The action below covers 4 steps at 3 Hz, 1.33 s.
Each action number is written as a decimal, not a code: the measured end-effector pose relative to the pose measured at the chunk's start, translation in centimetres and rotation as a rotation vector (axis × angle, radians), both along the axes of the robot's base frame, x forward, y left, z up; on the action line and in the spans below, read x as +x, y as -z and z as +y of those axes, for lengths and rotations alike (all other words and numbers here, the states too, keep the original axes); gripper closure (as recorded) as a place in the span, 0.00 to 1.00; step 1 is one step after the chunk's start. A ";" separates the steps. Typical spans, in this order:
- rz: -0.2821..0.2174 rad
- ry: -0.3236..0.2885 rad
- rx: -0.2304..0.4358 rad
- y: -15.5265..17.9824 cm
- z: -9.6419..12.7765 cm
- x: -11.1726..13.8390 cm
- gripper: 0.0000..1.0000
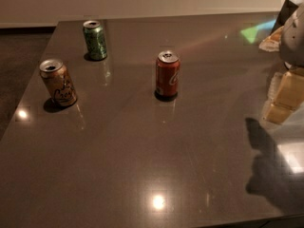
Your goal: Knock coke can over
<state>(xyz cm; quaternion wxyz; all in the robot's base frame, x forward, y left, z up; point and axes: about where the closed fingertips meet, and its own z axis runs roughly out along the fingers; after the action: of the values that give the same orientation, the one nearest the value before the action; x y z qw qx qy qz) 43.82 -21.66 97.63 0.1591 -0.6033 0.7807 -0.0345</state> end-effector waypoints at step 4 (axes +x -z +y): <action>-0.105 0.177 0.226 2.5 3.9 13.9 0.00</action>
Offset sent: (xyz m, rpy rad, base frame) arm 0.1622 0.0375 -0.0206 0.2550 -0.1462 -0.2281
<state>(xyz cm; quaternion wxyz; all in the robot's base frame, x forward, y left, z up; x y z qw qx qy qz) 57.72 -17.75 95.12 0.2629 -0.5078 0.8204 0.0083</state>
